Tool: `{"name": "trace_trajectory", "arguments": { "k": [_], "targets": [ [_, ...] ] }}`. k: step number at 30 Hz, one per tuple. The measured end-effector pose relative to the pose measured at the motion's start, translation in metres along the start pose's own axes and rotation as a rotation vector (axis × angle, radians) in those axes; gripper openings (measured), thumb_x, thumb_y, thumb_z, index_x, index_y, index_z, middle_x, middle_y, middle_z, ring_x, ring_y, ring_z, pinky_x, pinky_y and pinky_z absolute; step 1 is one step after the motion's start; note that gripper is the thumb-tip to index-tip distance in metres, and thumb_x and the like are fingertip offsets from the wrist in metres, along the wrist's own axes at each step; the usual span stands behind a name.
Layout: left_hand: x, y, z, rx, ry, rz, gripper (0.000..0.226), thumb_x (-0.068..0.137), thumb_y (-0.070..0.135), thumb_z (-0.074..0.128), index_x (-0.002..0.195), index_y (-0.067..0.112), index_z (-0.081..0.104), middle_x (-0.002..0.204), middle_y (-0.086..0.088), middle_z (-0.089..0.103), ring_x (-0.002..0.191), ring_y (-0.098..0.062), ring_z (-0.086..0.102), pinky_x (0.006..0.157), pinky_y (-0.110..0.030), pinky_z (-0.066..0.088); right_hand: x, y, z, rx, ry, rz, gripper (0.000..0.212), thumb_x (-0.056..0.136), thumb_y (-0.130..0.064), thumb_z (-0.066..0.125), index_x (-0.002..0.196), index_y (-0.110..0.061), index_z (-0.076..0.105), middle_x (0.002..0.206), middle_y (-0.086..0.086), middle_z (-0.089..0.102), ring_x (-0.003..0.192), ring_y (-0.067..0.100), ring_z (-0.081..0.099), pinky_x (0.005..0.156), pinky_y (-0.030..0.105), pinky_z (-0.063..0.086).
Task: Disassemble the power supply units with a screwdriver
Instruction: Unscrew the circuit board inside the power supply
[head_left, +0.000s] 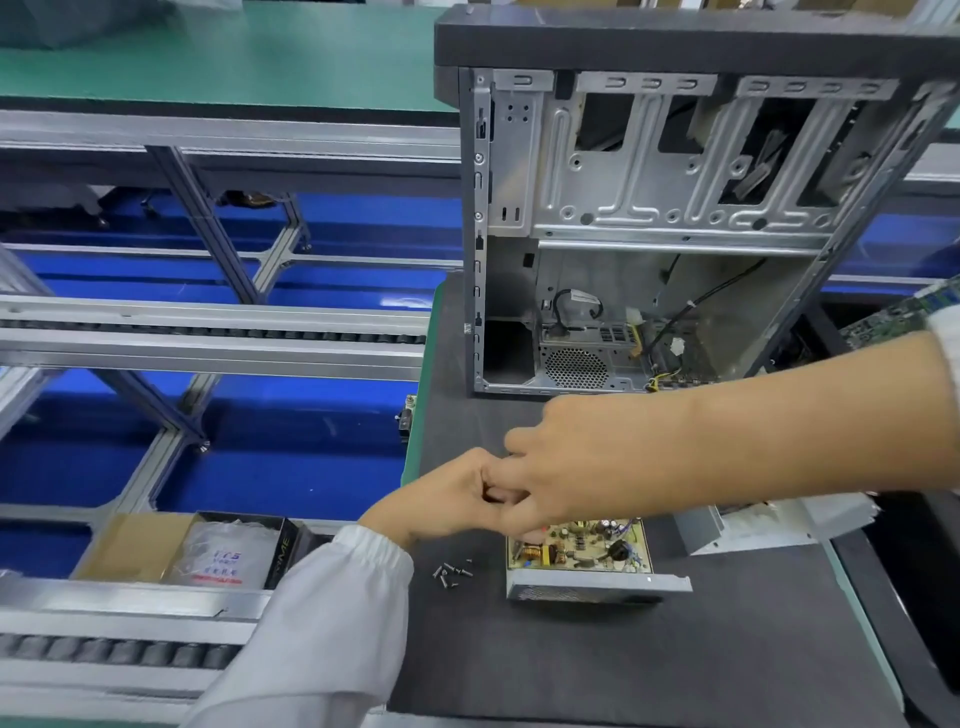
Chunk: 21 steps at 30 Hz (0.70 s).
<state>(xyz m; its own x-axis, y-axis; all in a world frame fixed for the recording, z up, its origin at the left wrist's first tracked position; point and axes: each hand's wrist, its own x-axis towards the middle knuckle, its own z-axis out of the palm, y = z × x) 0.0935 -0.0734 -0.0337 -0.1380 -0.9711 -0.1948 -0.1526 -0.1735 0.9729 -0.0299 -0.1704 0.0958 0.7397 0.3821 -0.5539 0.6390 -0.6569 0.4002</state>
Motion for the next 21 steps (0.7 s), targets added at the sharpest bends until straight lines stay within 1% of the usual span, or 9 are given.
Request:
{"name": "trace_trajectory", "arguments": {
  "k": [2, 5, 8, 10, 12, 14, 16, 18, 21],
  "targets": [
    [0.005, 0.003, 0.008, -0.011, 0.006, 0.039, 0.024, 0.077, 0.0, 0.078, 0.067, -0.009, 0.058, 0.061, -0.015, 0.037, 0.064, -0.021, 0.033, 0.064, -0.021, 0.037, -0.007, -0.001, 0.003, 0.219, -0.059, 0.117, 0.039, 0.09, -0.031, 0.058, 0.124, -0.02, 0.041, 0.104, 0.003, 0.052, 0.08, 0.021, 0.054, 0.048, 0.029, 0.022],
    [0.011, 0.003, 0.016, 0.004, 0.025, 0.109, 0.045, 0.073, 0.004, 0.081, 0.052, 0.025, 0.047, 0.057, -0.004, 0.024, 0.058, -0.014, 0.023, 0.056, -0.022, 0.022, 0.002, 0.007, 0.006, 1.087, -0.449, 0.474, 0.048, 0.089, -0.057, 0.052, 0.082, -0.01, 0.05, 0.059, -0.002, 0.057, 0.04, 0.011, 0.046, 0.036, 0.02, 0.034],
    [0.012, 0.0, 0.017, 0.005, 0.035, 0.156, 0.044, 0.074, 0.019, 0.083, 0.052, 0.033, 0.048, 0.061, -0.001, 0.024, 0.059, -0.014, 0.023, 0.056, -0.026, 0.02, 0.012, 0.017, 0.005, 1.705, -0.775, 0.695, 0.042, 0.1, -0.039, 0.041, 0.074, -0.007, 0.045, 0.056, 0.004, 0.045, 0.029, 0.008, 0.03, 0.03, 0.012, 0.019],
    [0.01, -0.002, 0.015, -0.02, 0.018, 0.166, 0.028, 0.073, 0.029, 0.084, 0.06, 0.037, 0.06, 0.059, -0.007, 0.024, 0.058, -0.015, 0.023, 0.057, -0.027, 0.02, 0.013, 0.013, 0.005, 1.487, -0.702, 0.6, 0.036, 0.1, -0.032, 0.043, 0.072, -0.01, 0.046, 0.06, 0.002, 0.045, 0.035, 0.007, 0.034, 0.031, 0.014, 0.022],
    [0.007, -0.002, 0.013, -0.06, -0.043, 0.155, 0.018, 0.075, 0.025, 0.082, 0.074, 0.039, 0.071, 0.053, -0.011, 0.03, 0.057, -0.011, 0.032, 0.06, -0.022, 0.029, 0.012, 0.0, -0.002, 0.856, -0.508, 0.359, 0.024, 0.1, -0.028, 0.042, 0.088, -0.011, 0.054, 0.076, 0.002, 0.054, 0.051, 0.011, 0.043, 0.04, 0.016, 0.031],
    [0.007, -0.005, 0.007, -0.087, -0.046, 0.137, 0.029, 0.079, 0.012, 0.077, 0.073, 0.04, 0.071, 0.051, 0.003, 0.047, 0.058, -0.004, 0.042, 0.066, -0.015, 0.038, 0.011, -0.017, -0.001, 0.282, -0.303, 0.211, 0.025, 0.098, -0.017, 0.04, 0.121, -0.011, 0.049, 0.093, 0.008, 0.049, 0.068, 0.021, 0.046, 0.052, 0.025, 0.034],
    [0.007, -0.011, 0.001, -0.082, -0.018, 0.144, 0.046, 0.082, -0.001, 0.07, 0.06, 0.039, 0.066, 0.052, 0.015, 0.04, 0.054, 0.001, 0.033, 0.059, -0.012, 0.033, 0.008, -0.028, 0.007, -0.092, -0.147, 0.124, 0.034, 0.092, -0.012, 0.044, 0.126, -0.017, 0.046, 0.089, 0.008, 0.041, 0.068, 0.023, 0.039, 0.05, 0.03, 0.032],
    [0.008, -0.012, 0.001, -0.073, 0.005, 0.145, 0.047, 0.081, -0.004, 0.07, 0.059, 0.037, 0.066, 0.054, -0.005, 0.035, 0.057, -0.007, 0.032, 0.061, -0.019, 0.032, 0.002, -0.027, 0.009, -0.129, -0.027, 0.156, 0.033, 0.088, -0.019, 0.054, 0.121, -0.023, 0.051, 0.09, 0.002, 0.051, 0.062, 0.02, 0.041, 0.045, 0.028, 0.032],
    [0.008, -0.006, 0.01, -0.054, 0.02, 0.186, 0.025, 0.077, 0.0, 0.077, 0.061, 0.017, 0.069, 0.055, -0.014, 0.025, 0.063, -0.02, 0.026, 0.067, -0.024, 0.029, 0.0, -0.006, 0.003, 0.64, -0.192, 0.404, 0.043, 0.084, -0.055, 0.062, 0.102, -0.016, 0.055, 0.079, -0.002, 0.06, 0.056, 0.013, 0.051, 0.043, 0.023, 0.034]
  ]
}}
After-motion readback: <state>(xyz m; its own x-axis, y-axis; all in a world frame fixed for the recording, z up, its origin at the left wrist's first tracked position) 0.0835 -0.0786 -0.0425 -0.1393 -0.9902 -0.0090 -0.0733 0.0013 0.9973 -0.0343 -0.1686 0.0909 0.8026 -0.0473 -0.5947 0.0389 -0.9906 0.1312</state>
